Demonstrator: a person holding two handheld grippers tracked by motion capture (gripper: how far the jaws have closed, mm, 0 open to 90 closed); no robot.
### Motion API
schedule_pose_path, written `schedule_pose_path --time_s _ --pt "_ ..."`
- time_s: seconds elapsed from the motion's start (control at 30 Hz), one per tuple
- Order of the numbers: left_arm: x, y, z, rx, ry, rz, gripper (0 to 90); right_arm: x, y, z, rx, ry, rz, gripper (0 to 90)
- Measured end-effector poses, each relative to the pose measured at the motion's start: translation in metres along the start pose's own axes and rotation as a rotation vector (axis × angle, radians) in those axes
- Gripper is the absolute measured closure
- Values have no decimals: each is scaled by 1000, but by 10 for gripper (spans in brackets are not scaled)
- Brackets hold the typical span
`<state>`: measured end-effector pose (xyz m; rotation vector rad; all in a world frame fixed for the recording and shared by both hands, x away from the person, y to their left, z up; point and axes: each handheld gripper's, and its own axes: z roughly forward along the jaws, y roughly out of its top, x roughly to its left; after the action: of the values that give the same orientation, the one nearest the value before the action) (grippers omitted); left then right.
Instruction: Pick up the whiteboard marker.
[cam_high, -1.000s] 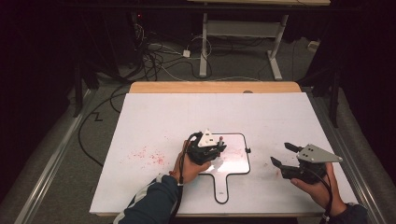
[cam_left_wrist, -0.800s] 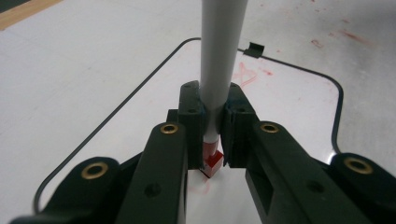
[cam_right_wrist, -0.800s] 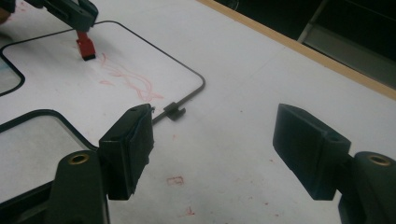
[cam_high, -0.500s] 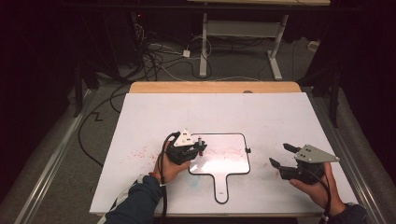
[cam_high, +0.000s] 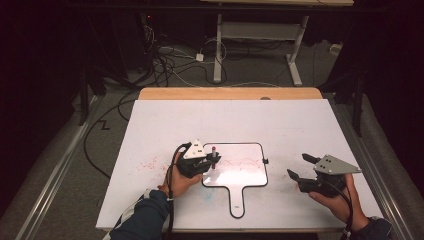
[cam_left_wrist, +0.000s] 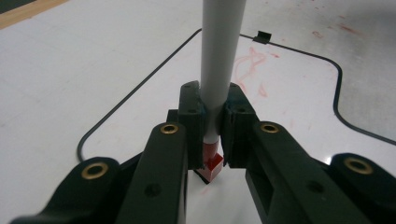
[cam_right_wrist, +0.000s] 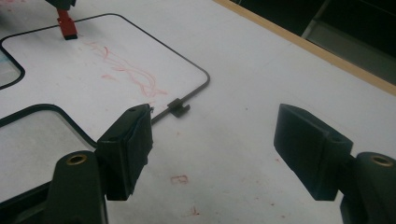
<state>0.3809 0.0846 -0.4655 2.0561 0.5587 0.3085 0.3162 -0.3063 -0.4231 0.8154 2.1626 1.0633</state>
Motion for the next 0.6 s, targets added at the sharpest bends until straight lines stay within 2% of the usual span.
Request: schedule_pose_path --time_s 0.1,0.17,0.23,0.27,0.3,0.33,0.47,0.6 --pt "-5 10 12 11 -8 27 787 1 1 1 0 6 -6 285" --pt "-9 20 26 17 -23 32 787 1 1 2 3 9 -10 285" --pt "-14 28 37 22 -38 35 787 1 1 2 6 9 -8 285" --pt "-20 32 43 20 -46 18 787 1 0 2 5 8 -11 285" --pt "-22 36 47 28 -49 49 787 1 0 1 4 6 -9 285" --pt "-22 36 47 28 -49 49 787 0 0 1 3 6 -8 285" --pt "-44 47 67 19 -77 59 788 -3 -2 -1 5 -3 1 285" --pt "-55 53 76 15 -85 84 787 -5 -4 -2 6 -8 7 285"
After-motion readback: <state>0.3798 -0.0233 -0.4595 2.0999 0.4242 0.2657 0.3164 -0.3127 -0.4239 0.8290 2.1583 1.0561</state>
